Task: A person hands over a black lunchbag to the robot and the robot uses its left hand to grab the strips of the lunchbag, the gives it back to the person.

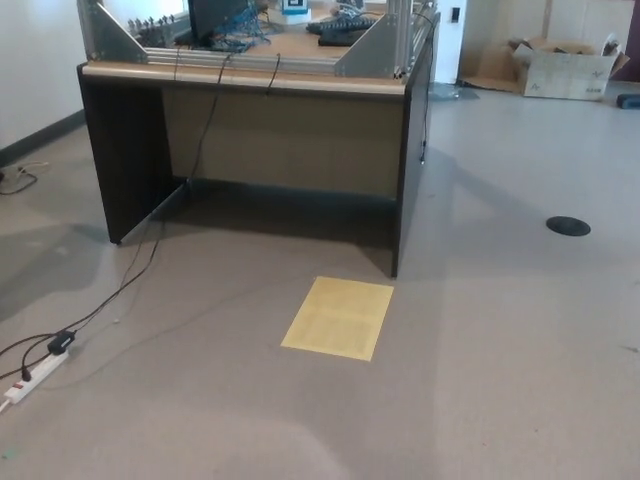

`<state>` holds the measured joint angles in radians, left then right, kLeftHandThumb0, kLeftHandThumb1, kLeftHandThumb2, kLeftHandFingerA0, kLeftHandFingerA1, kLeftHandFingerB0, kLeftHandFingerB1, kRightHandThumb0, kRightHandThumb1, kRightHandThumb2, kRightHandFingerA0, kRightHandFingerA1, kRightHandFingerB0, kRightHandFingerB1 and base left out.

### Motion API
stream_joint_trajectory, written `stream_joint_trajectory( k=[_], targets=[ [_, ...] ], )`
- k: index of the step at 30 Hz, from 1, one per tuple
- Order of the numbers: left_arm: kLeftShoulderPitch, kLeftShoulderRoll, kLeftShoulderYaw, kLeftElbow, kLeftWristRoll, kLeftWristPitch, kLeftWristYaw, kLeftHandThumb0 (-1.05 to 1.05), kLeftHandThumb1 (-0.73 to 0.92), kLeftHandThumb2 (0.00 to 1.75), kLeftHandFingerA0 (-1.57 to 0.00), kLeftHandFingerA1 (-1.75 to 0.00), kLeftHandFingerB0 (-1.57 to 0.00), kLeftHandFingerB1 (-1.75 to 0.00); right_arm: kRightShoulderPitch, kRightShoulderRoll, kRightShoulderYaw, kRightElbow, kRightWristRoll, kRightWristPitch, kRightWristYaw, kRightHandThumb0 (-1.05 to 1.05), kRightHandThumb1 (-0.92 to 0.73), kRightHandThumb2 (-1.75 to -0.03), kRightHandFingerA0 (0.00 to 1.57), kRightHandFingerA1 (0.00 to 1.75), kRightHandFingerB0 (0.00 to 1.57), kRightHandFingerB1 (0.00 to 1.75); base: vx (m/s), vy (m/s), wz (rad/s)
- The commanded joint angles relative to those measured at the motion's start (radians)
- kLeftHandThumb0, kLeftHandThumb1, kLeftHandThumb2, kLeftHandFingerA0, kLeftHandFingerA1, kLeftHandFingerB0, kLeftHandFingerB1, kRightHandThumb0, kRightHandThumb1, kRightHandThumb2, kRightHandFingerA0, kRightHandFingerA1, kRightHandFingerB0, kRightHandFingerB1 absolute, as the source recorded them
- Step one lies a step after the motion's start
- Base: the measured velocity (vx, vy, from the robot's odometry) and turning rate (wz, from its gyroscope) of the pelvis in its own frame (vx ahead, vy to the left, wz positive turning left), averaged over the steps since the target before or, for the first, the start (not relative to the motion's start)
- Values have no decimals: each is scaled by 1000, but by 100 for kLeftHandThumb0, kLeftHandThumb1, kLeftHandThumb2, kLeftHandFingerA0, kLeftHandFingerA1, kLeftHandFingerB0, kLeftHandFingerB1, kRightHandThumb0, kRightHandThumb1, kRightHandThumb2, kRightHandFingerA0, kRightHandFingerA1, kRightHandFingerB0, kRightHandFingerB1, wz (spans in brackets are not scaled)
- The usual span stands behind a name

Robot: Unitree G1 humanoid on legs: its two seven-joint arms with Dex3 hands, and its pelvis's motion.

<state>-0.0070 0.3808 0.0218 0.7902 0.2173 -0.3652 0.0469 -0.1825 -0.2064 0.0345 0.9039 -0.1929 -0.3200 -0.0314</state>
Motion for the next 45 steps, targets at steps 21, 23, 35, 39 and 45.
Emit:
stream_joint_trajectory(
  k=[21, 23, 35, 39, 45],
  targets=[
    [-162, 138, 96, -613, -82, -190, -103, -79, 52, 87, 0, -12, -8, -20, -62, -46, 30, 98, -28, -276, -45, -66, -73, -63, 47, 43, 39, 38, 0, 0, 0],
    [-217, 143, 91, -700, -55, -127, -113, -79, 51, 89, 0, -16, -10, -22, -65, -47, 31, 106, -29, -283, -48, -67, -73, -63, 48, 43, 40, 38, 0, 0, 0],
    [-592, 127, -16, -840, 38, 66, -191, -78, 49, 88, -3, -15, -7, -21, -73, -50, 33, 122, -33, -277, -51, -67, -76, -63, 45, 41, 41, 38, 0, 0, 0],
    [-701, 79, -60, -840, 81, 119, -172, -80, 63, 59, 0, -24, -7, -25, -63, -46, 36, 122, -38, -290, -57, -69, -74, -64, 46, 42, 40, 38, 0, 0, 0],
    [-808, -6, -121, -839, 120, 183, -166, -78, 49, 88, -3, -15, -8, -22, -48, -44, 34, 111, -37, -289, -57, -69, -76, -63, 47, 42, 42, 38, 0, 0, 0]
  ],
)
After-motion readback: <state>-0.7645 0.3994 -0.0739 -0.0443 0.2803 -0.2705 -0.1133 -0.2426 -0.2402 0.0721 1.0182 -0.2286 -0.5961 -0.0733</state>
